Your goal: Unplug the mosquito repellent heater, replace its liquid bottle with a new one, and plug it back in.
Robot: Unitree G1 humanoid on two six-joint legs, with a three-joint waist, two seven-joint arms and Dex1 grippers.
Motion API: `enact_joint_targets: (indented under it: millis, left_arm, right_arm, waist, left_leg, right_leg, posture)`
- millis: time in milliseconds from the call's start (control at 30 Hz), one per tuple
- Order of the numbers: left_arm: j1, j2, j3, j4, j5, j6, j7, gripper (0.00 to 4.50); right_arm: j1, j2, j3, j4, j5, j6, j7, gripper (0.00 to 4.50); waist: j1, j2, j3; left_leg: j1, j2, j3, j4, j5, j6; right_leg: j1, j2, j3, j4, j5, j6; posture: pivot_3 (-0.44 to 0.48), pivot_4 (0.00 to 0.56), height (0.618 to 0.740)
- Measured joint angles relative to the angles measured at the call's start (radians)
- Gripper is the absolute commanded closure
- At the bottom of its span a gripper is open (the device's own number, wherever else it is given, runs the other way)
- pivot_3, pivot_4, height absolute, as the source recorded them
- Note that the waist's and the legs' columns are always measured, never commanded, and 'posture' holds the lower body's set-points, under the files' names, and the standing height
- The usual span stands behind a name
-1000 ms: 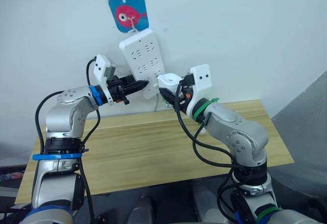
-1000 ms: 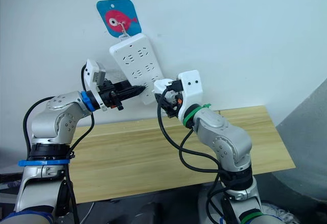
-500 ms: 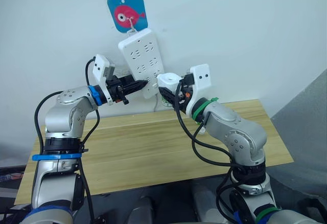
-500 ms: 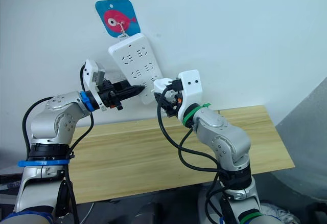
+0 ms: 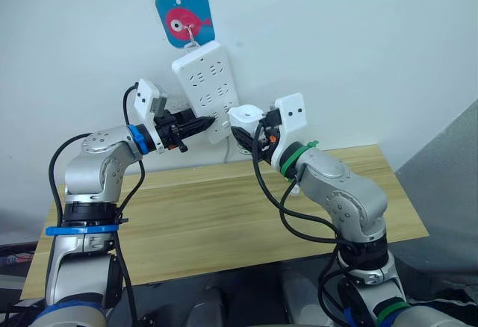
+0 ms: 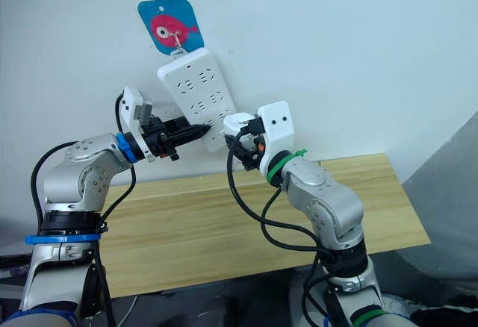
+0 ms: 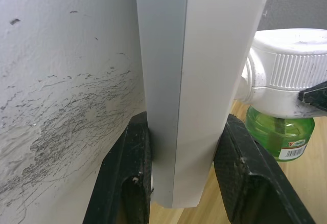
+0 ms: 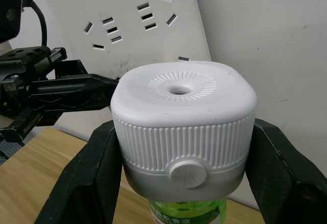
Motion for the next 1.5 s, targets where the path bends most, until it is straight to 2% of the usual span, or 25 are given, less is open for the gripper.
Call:
enact_joint_targets:
  millis: [400,700,1500]
  left_arm:
    - [0.000,0.002,-0.001,-0.002,-0.001,0.001,0.001,3.22]
    - [0.000,-0.003,-0.001,-0.004,-0.010,0.002,0.000,3.22]
    - [0.000,-0.003,-0.002,-0.005,-0.013,0.004,0.000,3.22]
  right_arm:
    - [0.016,-0.002,0.010,0.006,-0.032,-0.040,0.035,1.56]
    - [0.023,-0.002,0.007,-0.067,-0.015,-0.045,0.069,1.56]
    - [0.033,-0.004,-0.034,-0.097,0.003,0.043,0.033,1.56]
  waist:
    - [0.000,0.000,0.000]
    - [0.002,0.000,0.000]
    - [0.003,0.000,0.000]
  left_leg:
    - [0.000,0.000,0.000,0.000,0.000,0.000]
    - [0.000,0.000,-0.001,0.000,0.000,0.000]
    - [0.000,0.000,0.000,0.000,0.000,0.000]
  right_leg:
    - [0.000,0.000,0.000,0.001,0.000,0.000]
    - [0.000,0.000,0.000,0.000,0.000,0.000]
    - [0.000,0.000,0.000,0.000,0.000,0.000]
  posture:
    - [-0.187,0.158,0.734]
    - [-0.188,0.157,0.734]
    - [-0.186,0.162,0.734]
